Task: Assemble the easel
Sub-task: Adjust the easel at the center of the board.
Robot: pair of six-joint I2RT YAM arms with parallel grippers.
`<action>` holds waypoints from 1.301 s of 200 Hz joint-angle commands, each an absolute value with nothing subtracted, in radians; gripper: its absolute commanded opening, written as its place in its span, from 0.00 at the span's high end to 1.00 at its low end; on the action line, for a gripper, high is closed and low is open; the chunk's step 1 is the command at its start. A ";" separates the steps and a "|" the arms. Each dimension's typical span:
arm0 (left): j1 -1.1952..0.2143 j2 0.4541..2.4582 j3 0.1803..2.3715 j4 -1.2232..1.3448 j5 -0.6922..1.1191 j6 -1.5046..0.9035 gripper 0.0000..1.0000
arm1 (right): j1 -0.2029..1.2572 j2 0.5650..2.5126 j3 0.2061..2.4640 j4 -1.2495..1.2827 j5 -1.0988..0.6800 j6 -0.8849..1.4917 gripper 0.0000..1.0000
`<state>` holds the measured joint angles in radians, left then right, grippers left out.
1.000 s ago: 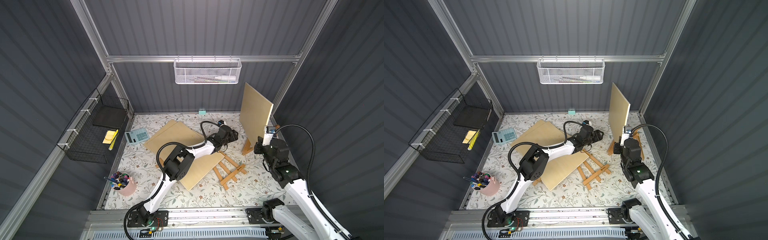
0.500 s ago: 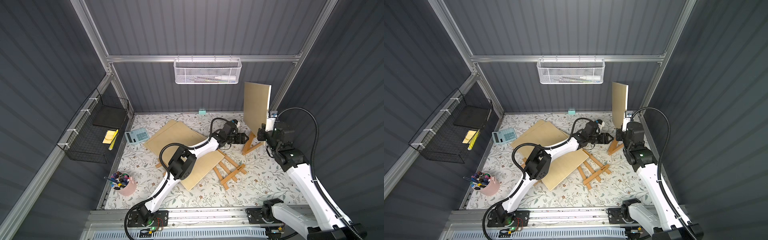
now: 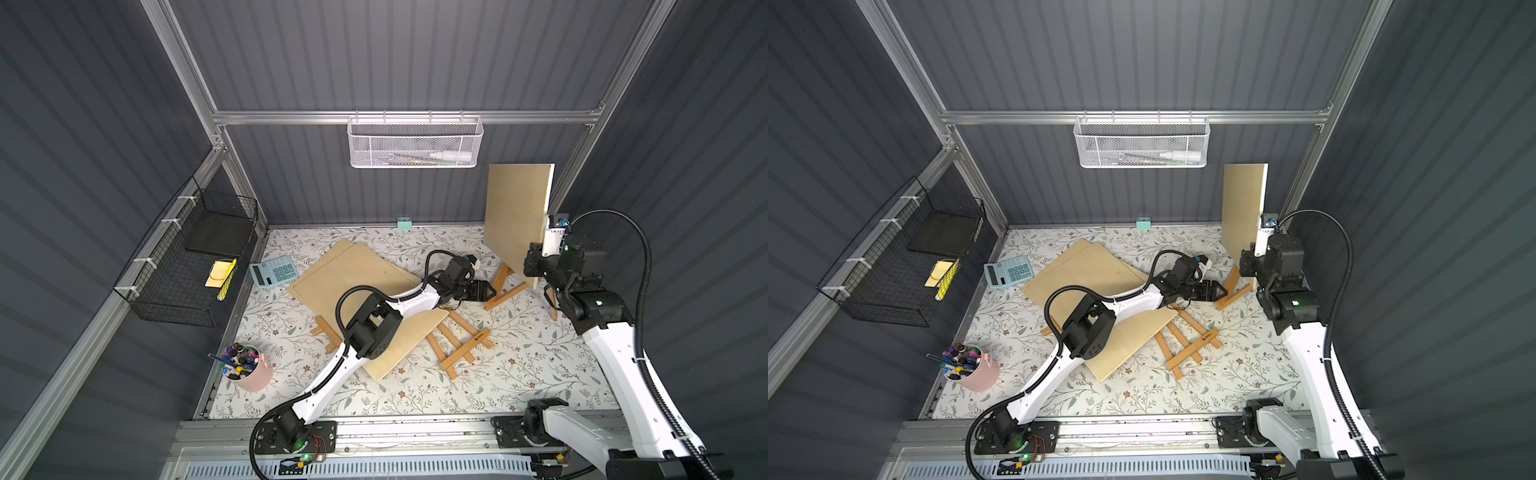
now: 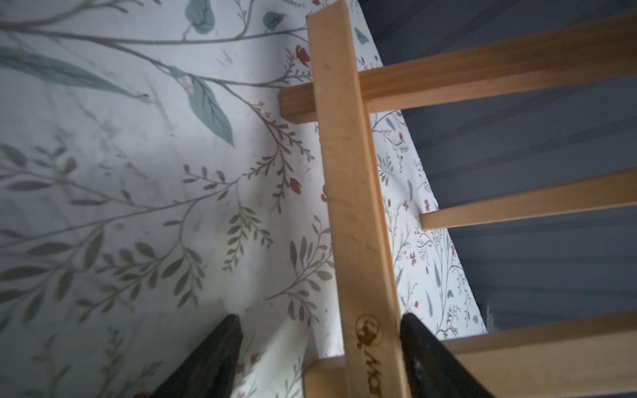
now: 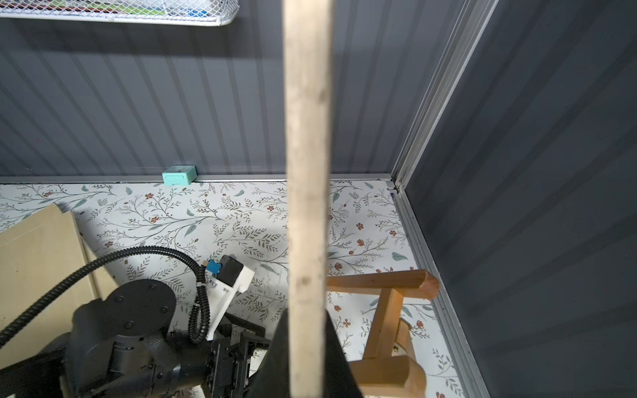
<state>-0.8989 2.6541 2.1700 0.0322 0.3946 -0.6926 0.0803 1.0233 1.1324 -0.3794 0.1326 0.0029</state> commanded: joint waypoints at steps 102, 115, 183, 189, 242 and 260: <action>-0.914 2.641 2.099 0.156 0.260 -0.912 1.00 | 0.066 0.998 1.190 -0.281 0.116 0.025 1.00; -0.915 2.597 2.040 0.154 0.204 -0.929 1.00 | 0.066 0.999 1.187 -0.276 0.119 0.013 1.00; -0.920 2.468 1.820 0.091 -0.047 -1.215 1.00 | 0.068 1.021 1.187 -0.234 0.100 0.000 1.00; -0.924 2.471 1.815 0.089 -0.063 -1.252 1.00 | 0.068 1.025 1.186 -0.227 0.094 0.000 1.00; -0.962 2.543 1.846 0.192 -0.239 -1.505 1.00 | 0.097 1.023 1.147 -0.219 0.062 0.032 1.00; -0.967 2.579 1.864 0.231 -0.273 -1.613 1.00 | 0.118 0.983 1.083 -0.212 0.075 0.069 1.00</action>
